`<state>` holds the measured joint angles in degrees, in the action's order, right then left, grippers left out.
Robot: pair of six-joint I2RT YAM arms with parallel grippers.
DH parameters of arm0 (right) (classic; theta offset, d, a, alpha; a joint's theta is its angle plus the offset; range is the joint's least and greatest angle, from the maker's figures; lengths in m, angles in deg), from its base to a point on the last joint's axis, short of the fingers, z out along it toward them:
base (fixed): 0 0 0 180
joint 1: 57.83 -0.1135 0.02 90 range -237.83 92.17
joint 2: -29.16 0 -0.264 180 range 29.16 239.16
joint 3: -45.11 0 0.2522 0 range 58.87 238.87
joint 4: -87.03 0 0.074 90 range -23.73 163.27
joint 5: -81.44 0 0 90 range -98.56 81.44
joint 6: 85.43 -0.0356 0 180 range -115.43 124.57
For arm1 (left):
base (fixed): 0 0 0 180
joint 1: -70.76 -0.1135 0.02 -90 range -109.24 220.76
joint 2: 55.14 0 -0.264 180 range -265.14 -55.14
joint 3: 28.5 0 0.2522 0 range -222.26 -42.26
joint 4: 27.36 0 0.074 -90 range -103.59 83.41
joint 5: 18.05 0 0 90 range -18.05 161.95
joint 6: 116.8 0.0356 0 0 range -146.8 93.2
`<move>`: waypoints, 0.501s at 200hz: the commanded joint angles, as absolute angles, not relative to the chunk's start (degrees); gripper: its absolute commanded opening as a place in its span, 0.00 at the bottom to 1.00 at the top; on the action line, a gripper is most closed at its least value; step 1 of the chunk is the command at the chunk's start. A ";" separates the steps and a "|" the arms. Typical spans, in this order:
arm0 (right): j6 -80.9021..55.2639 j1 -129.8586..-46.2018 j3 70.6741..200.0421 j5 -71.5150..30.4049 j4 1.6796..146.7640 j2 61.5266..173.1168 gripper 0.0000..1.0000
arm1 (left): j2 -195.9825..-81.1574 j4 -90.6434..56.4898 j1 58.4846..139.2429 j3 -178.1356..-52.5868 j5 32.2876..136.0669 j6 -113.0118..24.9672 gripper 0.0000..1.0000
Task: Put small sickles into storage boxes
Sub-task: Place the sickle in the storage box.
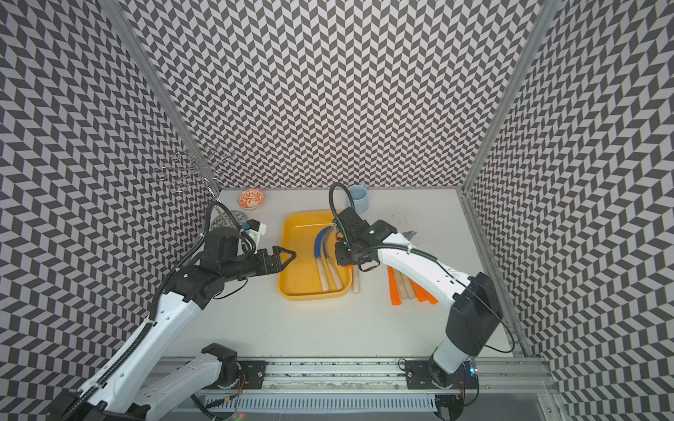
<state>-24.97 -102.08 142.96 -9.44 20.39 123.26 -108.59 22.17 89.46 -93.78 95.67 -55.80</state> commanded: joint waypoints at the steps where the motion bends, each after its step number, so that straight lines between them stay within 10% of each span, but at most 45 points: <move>1: -25.79 -104.31 144.78 -9.66 21.90 125.13 0.05 | -106.78 23.14 88.28 -92.43 96.56 -55.87 1.00; 100: -27.35 -108.73 148.13 -15.64 29.61 135.73 0.05 | -101.36 25.82 86.67 -88.67 95.89 -57.74 1.00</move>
